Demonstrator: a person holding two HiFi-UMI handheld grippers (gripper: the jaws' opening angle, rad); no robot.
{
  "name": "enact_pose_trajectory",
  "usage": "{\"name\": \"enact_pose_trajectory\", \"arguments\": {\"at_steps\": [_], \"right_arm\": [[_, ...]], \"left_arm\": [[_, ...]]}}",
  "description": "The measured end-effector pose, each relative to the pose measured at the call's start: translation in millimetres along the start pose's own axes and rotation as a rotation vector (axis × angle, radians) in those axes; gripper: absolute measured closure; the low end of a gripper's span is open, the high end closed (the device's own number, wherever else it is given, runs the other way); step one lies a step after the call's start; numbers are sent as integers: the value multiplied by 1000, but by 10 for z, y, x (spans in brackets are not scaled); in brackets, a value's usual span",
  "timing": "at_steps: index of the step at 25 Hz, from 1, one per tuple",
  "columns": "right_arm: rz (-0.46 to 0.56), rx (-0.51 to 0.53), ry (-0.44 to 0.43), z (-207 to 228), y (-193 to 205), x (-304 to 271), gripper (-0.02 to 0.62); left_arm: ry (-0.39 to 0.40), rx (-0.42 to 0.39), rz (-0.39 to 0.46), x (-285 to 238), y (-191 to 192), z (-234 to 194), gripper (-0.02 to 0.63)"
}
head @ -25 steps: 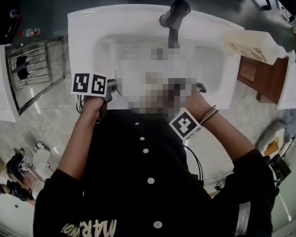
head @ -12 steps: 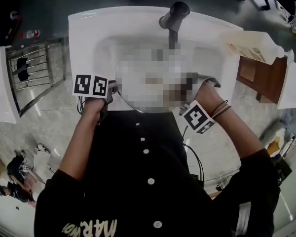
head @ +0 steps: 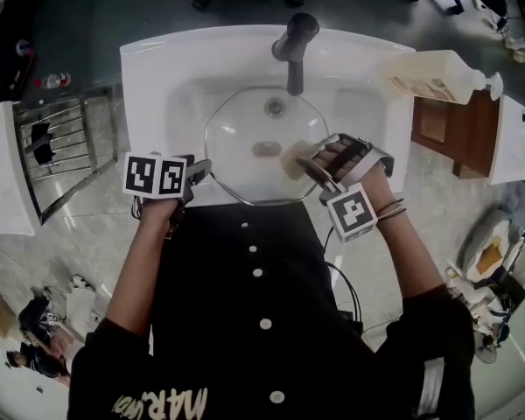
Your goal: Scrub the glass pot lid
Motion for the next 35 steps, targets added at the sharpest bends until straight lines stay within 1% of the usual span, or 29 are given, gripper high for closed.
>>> {"name": "enact_pose_trajectory", "arguments": {"at_steps": [1, 2, 3, 4, 5, 7, 8, 10, 12, 13, 16, 17, 19, 20, 22, 24, 26, 29, 31, 33, 35], "right_arm": [[-7, -95, 83, 47, 6, 62, 462], [-6, -198, 172, 94, 14, 132, 462], [3, -303, 269, 145, 19, 215, 460], [24, -408, 367, 202, 15, 310, 460], [56, -510, 461, 260, -3, 412, 460], [141, -682, 635, 350, -68, 607, 460], [184, -743, 711, 383, -110, 694, 460], [257, -802, 834, 433, -198, 854, 460], [319, -815, 931, 455, -297, 1005, 460], [364, -827, 996, 456, -344, 1082, 460], [550, -901, 1279, 479, -450, 1314, 460], [580, -913, 1343, 486, -480, 1386, 460], [590, -904, 1410, 488, -540, 1497, 460], [589, -894, 1427, 493, -570, 1537, 460], [599, -884, 1455, 509, -628, 1598, 460], [612, -886, 1490, 510, -679, 1660, 460], [612, -889, 1538, 488, -714, 1739, 460], [618, -874, 1613, 468, -740, 1872, 460], [617, -854, 1642, 466, -753, 1939, 460], [627, -847, 1672, 454, -752, 1996, 460], [642, -837, 1691, 434, -742, 2050, 460]], "left_arm": [[-4, -30, 54, 110, -32, 27, 413], [1, -65, 125, 231, -79, 66, 446], [20, -96, 206, 351, -138, 117, 492], [57, -117, 287, 463, -201, 176, 543], [105, -130, 358, 564, -263, 238, 577], [195, -164, 475, 738, -364, 349, 580], [223, -199, 524, 815, -406, 398, 581], [259, -286, 616, 959, -476, 495, 581], [299, -353, 703, 1118, -508, 611, 581], [321, -379, 745, 1207, -517, 677, 581], [375, -488, 862, 1447, -597, 886, 581], [383, -529, 887, 1512, -630, 953, 581], [369, -604, 930, 1643, -679, 1078, 581], [342, -645, 952, 1712, -700, 1135, 581], [257, -732, 992, 1842, -741, 1230, 580], [194, -794, 1025, 1946, -771, 1298, 580], [184, -810, 1059, 2018, -791, 1335, 580], [183, -784, 1112, 2108, -820, 1347, 580], [174, -777, 1146, 2186, -817, 1350, 580], [160, -805, 1164, 2245, -803, 1366, 580], [130, -848, 1160, 2265, -800, 1379, 580]]}}
Point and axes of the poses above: the fingertips, and each gripper's own axes: x backward along the fingers, z to its right, y out of its underside, the point moved 10 cm from there along x, backward along the fingers, and after that the axes turned 12 degrees about z, right-handed, at the moved point
